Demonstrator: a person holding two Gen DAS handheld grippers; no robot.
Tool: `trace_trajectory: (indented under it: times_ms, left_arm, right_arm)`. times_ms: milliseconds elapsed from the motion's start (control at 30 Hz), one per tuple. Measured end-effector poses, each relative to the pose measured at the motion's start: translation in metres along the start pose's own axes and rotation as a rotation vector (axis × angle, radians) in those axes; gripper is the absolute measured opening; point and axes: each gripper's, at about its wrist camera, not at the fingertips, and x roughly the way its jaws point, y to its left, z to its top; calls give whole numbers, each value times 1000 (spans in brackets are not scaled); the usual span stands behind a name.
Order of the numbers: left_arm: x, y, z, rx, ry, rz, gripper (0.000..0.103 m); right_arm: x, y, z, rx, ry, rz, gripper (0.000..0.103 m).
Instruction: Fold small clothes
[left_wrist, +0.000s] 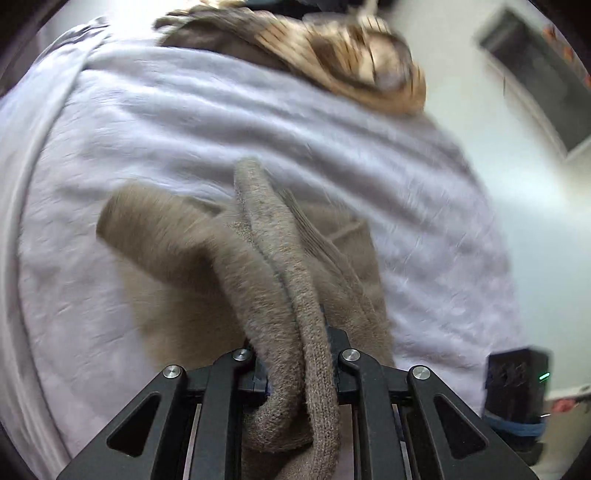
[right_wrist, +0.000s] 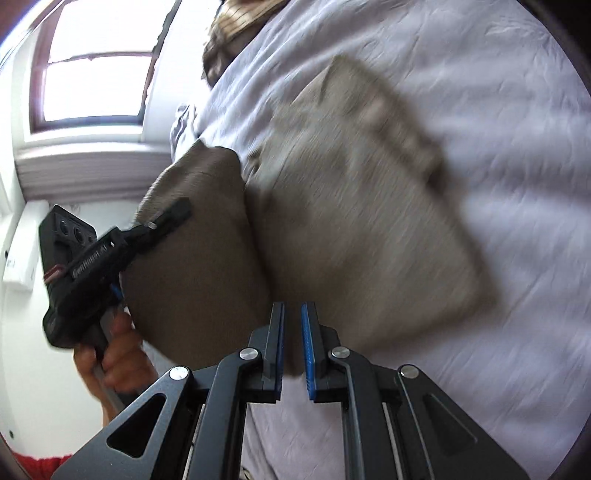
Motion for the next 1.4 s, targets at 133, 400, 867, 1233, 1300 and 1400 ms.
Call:
trace_trajectory:
  times_ms: [133, 400, 867, 1233, 1300, 1400]
  left_arm:
    - [47, -38, -3, 85, 55, 149, 25]
    - [6, -82, -11, 202, -56, 14, 52]
    - [-20, 102, -46, -296, -136, 308, 94]
    - [-11, 93, -50, -268, -161, 296, 94]
    - [-4, 81, -44, -202, -150, 297, 94]
    - [20, 72, -42, -146, -104, 292, 94]
  right_arm:
    - [12, -37, 28, 75, 15, 5, 12]
    - [22, -61, 40, 142, 41, 100, 12]
    - [40, -67, 94, 259, 88, 378, 58]
    - [38, 83, 106, -478, 62, -16, 13]
    - [23, 72, 107, -443, -8, -23, 13]
    - [31, 25, 117, -311, -3, -99, 14]
